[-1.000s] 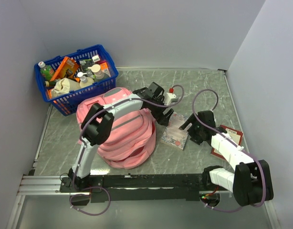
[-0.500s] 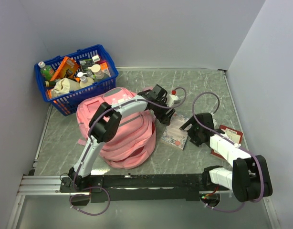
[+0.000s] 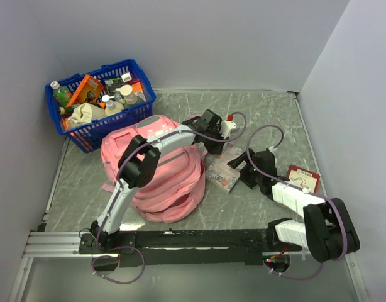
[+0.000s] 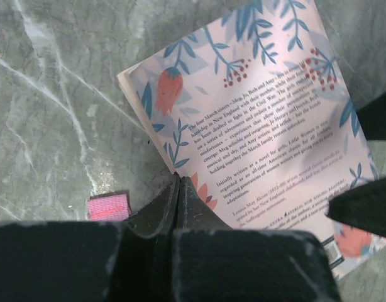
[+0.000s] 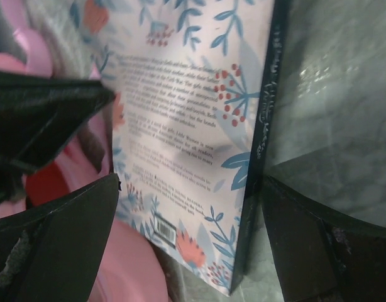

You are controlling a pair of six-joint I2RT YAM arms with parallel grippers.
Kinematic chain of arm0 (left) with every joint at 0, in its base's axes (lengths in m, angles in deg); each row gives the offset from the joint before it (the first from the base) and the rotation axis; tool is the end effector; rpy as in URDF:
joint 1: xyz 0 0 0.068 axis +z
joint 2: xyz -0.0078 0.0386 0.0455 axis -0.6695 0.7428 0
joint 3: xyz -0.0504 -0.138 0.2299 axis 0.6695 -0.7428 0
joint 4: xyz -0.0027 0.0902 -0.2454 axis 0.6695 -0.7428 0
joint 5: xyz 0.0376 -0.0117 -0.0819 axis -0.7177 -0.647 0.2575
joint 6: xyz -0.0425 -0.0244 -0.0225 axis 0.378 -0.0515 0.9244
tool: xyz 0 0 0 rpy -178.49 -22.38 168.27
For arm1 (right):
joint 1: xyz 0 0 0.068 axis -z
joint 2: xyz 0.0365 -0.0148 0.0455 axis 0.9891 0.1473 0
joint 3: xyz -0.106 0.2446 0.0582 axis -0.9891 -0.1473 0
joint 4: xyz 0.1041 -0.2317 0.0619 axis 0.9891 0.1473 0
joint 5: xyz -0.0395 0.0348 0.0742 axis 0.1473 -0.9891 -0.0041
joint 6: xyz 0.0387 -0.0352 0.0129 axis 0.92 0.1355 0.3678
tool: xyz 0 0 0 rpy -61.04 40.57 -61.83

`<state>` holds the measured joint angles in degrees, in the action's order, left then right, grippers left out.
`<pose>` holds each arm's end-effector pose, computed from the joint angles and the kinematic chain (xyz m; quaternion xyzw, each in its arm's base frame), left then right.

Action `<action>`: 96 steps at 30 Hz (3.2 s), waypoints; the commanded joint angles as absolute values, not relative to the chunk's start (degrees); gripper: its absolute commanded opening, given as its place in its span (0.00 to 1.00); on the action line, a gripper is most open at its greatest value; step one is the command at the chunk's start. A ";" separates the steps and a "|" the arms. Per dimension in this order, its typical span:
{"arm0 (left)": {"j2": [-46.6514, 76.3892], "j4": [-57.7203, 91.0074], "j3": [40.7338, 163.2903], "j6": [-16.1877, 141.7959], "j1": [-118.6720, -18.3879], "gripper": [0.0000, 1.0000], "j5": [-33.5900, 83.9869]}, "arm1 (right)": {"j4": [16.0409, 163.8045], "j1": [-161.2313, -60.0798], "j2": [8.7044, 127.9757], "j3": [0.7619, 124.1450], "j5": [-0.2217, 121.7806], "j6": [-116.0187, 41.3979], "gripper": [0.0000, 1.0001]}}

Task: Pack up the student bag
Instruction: Pick up the book from the center of the board.

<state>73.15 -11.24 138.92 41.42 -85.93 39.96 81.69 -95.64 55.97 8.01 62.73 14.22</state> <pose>0.3638 -0.3694 0.1747 0.4767 0.7920 -0.2768 0.2624 0.2104 0.0566 0.1493 0.3212 0.8461 0.2863 0.3146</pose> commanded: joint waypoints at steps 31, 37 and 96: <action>76.92 -14.11 136.72 46.91 -89.84 0.01 52.44 | 55.13 -97.61 38.42 6.68 55.50 7.65 0.95; 77.28 -15.08 137.95 47.97 -89.67 0.01 53.84 | 55.32 -97.70 40.33 5.29 57.78 9.04 0.95; 27.49 -31.58 125.22 30.93 -77.36 0.93 34.77 | 129.41 -105.88 65.84 43.95 82.13 -8.53 0.53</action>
